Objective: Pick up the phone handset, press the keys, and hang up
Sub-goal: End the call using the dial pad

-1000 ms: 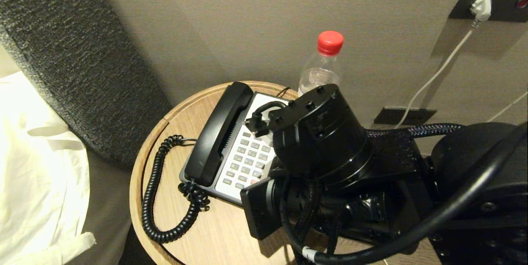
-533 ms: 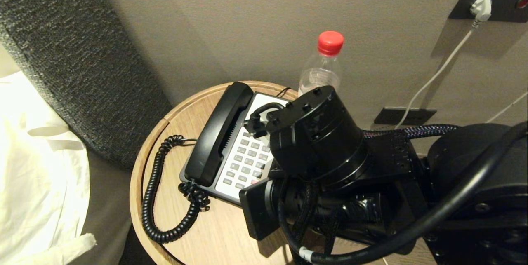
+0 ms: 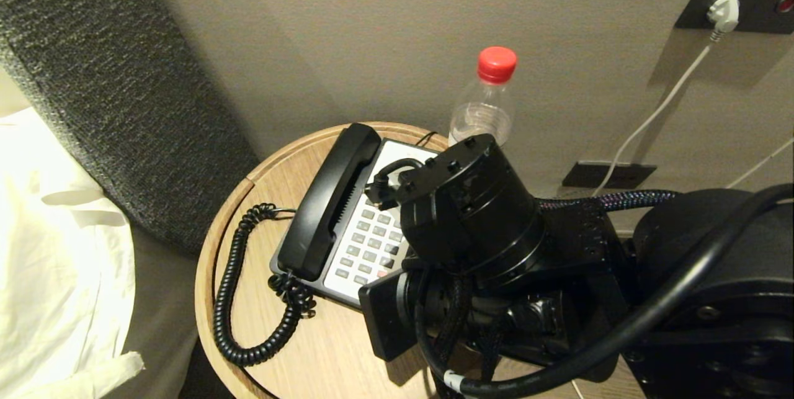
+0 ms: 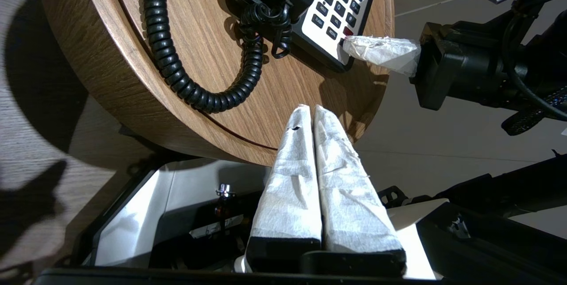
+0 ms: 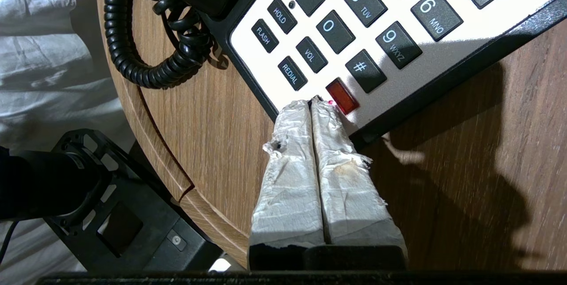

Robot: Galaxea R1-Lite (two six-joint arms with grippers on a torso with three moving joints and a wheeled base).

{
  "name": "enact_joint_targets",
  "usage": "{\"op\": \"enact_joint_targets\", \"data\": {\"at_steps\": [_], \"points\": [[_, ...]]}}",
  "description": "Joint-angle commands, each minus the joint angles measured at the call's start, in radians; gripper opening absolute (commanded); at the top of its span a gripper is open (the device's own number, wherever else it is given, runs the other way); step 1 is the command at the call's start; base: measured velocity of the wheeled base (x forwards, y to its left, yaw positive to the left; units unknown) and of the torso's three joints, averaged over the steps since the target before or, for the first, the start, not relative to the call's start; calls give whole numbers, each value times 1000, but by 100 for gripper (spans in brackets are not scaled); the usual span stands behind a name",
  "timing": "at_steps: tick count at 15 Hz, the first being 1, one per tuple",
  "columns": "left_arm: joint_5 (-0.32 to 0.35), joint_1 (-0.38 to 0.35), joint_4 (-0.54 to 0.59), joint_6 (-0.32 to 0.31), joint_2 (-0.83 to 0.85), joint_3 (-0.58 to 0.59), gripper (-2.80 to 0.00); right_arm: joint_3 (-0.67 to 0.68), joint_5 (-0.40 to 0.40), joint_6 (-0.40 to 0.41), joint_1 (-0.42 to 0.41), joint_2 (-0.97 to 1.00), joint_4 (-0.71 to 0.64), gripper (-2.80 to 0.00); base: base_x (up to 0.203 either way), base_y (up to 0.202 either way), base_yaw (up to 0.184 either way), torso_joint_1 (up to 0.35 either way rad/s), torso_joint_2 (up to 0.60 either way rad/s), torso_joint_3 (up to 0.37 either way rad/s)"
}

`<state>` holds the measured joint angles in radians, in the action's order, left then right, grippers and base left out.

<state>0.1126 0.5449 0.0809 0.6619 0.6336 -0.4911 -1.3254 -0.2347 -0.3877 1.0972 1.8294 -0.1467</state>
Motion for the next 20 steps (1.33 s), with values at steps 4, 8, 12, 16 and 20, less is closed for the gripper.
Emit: {"op": "enact_joint_targets", "data": {"at_steps": [4, 8, 12, 16, 20], "points": [[1, 0, 0, 4, 1, 2, -280, -1, -3, -2, -14, 10, 1, -280, 0, 0, 0, 0, 0, 0], [1, 0, 0, 4, 1, 2, -280, 0, -3, 0, -20, 10, 1, -280, 0, 0, 0, 0, 0, 0], [1, 0, 0, 4, 120, 2, -280, -2, -3, -1, -20, 6, 1, -280, 0, 0, 0, 0, 0, 0], [2, 0, 0, 4, 162, 5, -280, -5, -5, -5, -19, -30, -1, -280, 0, 0, 0, 0, 0, 0], [2, 0, 0, 4, -5, 9, -280, -5, -5, -5, -19, -32, -1, -280, 0, 0, 0, 0, 0, 0]]}}
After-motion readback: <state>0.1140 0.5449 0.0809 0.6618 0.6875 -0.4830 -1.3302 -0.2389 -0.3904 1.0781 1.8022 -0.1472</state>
